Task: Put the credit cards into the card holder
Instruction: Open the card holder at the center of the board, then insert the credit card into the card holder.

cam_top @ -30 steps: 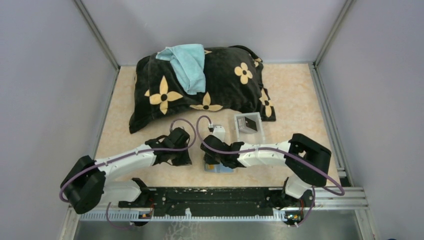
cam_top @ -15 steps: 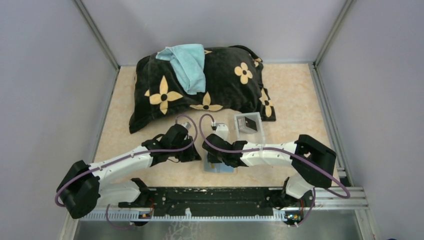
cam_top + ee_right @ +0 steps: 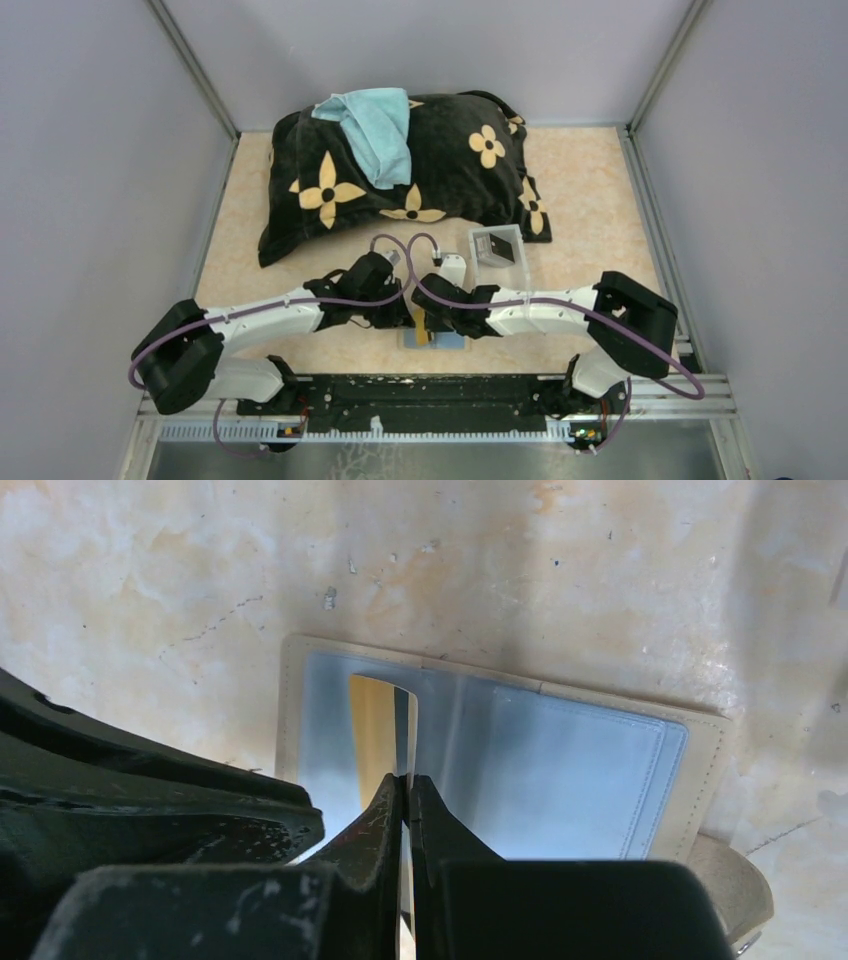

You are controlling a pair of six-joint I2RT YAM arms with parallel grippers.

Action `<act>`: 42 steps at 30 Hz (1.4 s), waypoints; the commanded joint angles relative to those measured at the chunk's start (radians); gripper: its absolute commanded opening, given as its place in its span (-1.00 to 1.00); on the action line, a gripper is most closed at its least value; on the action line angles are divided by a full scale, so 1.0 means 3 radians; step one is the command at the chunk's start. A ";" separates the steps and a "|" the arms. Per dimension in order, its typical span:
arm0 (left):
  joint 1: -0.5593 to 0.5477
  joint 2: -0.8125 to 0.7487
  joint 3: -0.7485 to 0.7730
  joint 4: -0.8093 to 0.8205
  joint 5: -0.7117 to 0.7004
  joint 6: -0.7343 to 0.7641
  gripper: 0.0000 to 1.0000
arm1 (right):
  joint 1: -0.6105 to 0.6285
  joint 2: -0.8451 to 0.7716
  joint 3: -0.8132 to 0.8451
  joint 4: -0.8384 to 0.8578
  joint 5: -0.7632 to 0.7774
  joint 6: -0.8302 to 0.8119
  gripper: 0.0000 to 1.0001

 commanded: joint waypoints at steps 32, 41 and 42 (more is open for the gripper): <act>-0.0150 0.0218 -0.0331 -0.0061 -0.0311 -0.0151 -0.74 | -0.0035 -0.0409 -0.0333 -0.0559 0.0141 0.0293 -1.00; -0.0150 0.0236 -0.0327 -0.0224 -0.0364 -0.0090 -0.77 | -0.0076 -0.0460 -0.0456 -0.0447 0.0177 0.0511 -1.00; -0.0152 0.0245 -0.0322 -0.0249 -0.0378 -0.0076 -0.78 | -0.0081 -0.0477 -0.0483 -0.0420 0.0176 0.0538 -1.00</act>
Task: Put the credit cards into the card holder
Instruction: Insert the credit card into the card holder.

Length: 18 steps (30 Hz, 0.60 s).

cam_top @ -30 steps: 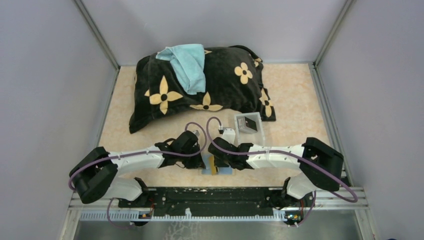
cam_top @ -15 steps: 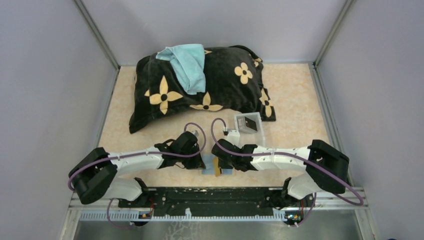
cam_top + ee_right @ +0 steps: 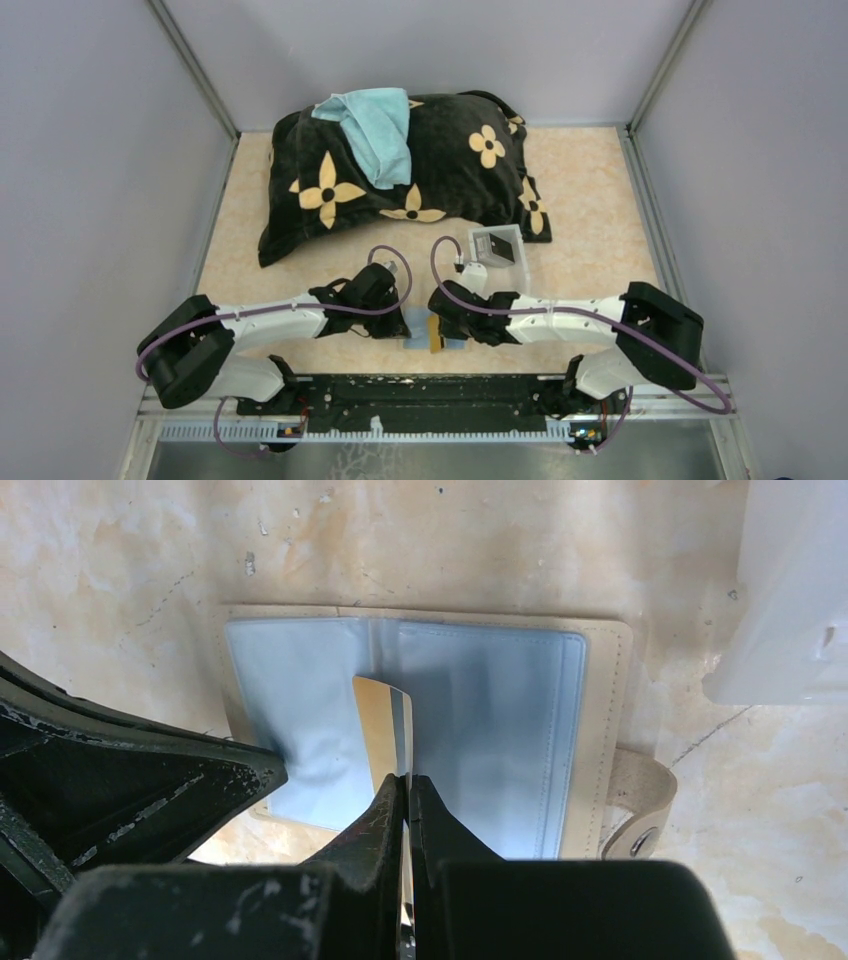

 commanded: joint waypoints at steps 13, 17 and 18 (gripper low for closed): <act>-0.0028 0.0304 -0.0043 -0.0650 -0.0237 0.0258 -0.85 | -0.0081 -0.0212 -0.0411 0.0093 0.0214 0.0397 -1.00; -0.0024 0.0351 -0.0043 -0.0669 -0.0231 0.0265 -0.87 | -0.0082 -0.0249 -0.0439 0.0087 0.0248 0.0425 -1.00; -0.0024 0.0370 -0.0038 -0.0678 -0.0231 0.0268 -0.87 | -0.0086 -0.0266 -0.0441 0.0074 0.0265 0.0430 -1.00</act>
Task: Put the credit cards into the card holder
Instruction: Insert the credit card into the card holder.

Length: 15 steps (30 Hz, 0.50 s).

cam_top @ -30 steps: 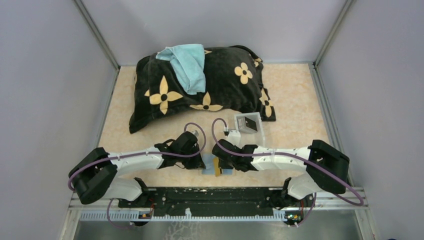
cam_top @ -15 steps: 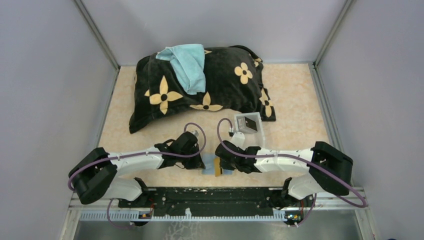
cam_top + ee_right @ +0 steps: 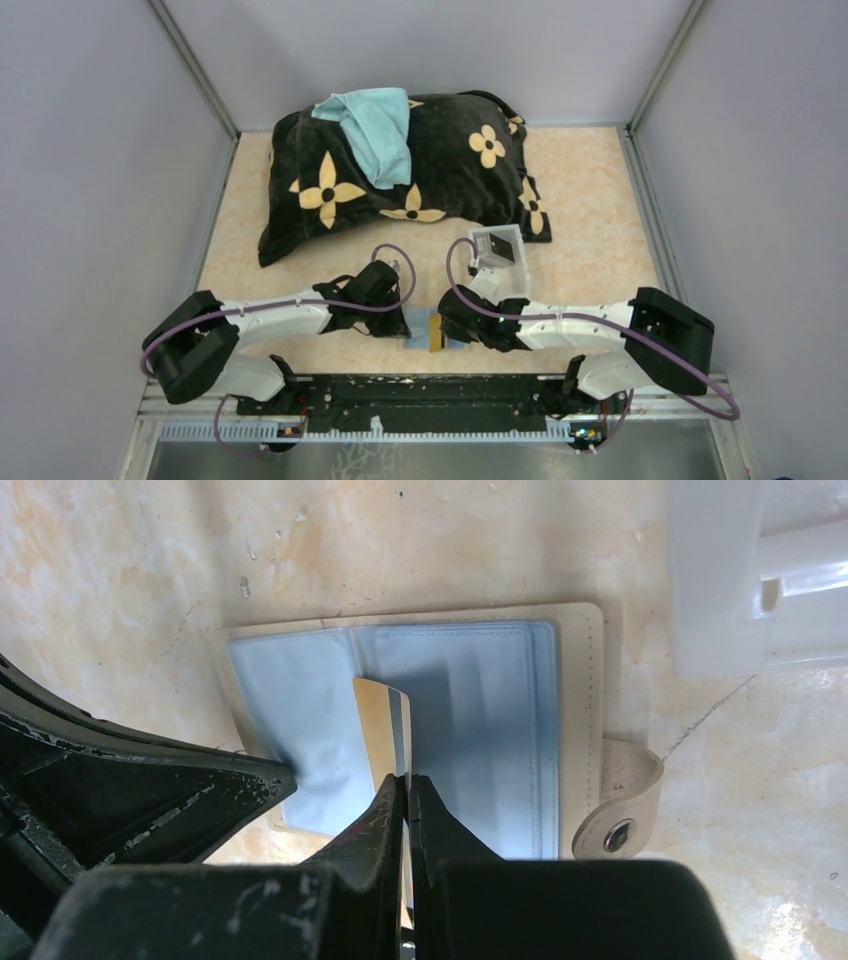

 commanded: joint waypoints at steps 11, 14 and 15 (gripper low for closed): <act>-0.0024 0.0356 -0.0149 -0.0546 -0.0239 0.0149 -0.94 | -0.0177 -0.0115 -0.0146 -0.0215 0.0181 -0.0124 -1.00; -0.0025 0.0362 -0.0144 -0.0546 -0.0234 0.0144 -0.95 | -0.0198 -0.0049 -0.0143 -0.0155 0.0139 -0.0175 -1.00; -0.0029 0.0367 -0.0141 -0.0546 -0.0234 0.0139 -0.95 | -0.0204 -0.0027 -0.0144 -0.0137 0.0125 -0.0190 -1.00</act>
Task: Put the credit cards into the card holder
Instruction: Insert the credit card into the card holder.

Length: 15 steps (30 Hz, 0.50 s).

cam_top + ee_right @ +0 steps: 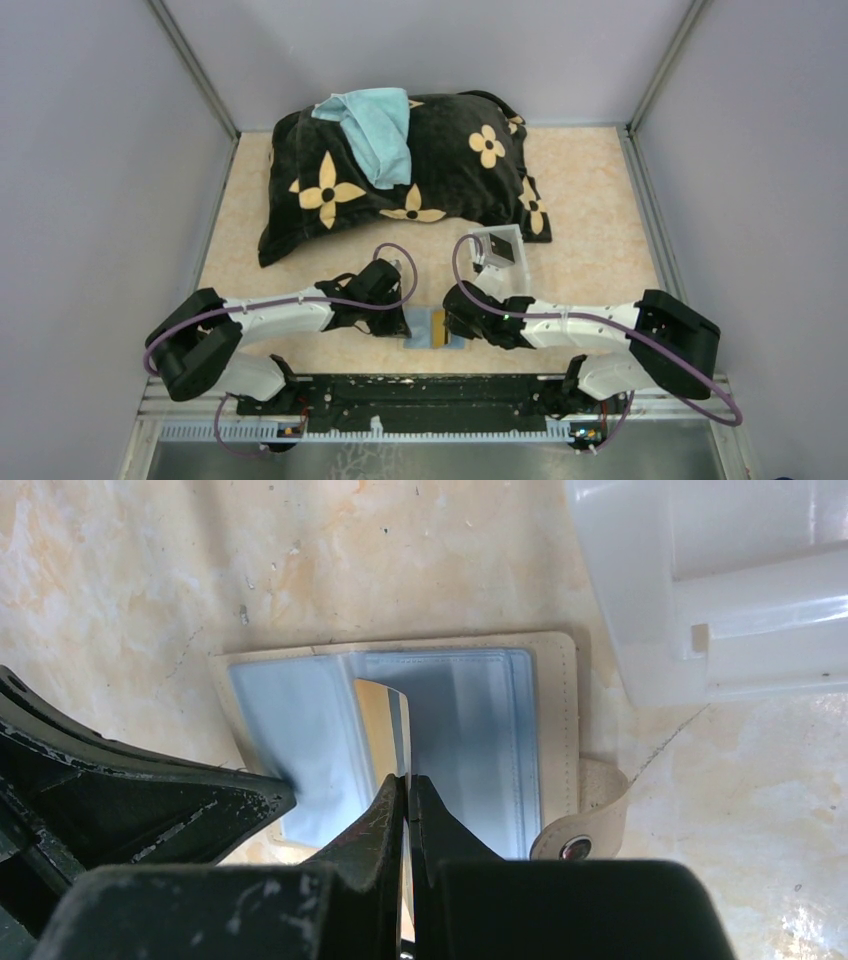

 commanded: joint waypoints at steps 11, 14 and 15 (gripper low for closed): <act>-0.0035 0.0284 -0.0243 -0.0513 -0.0245 0.0101 -0.96 | -0.0146 0.0328 -0.0041 0.0163 -0.0073 -0.0326 -1.00; -0.0042 0.0293 -0.0249 -0.0512 -0.0236 0.0094 -0.96 | -0.0150 0.0395 -0.0030 0.0204 -0.0102 -0.0346 -1.00; -0.0040 0.0304 -0.0249 -0.0513 -0.0231 0.0094 -0.96 | -0.0150 0.0407 -0.0040 0.0219 -0.0119 -0.0346 -1.00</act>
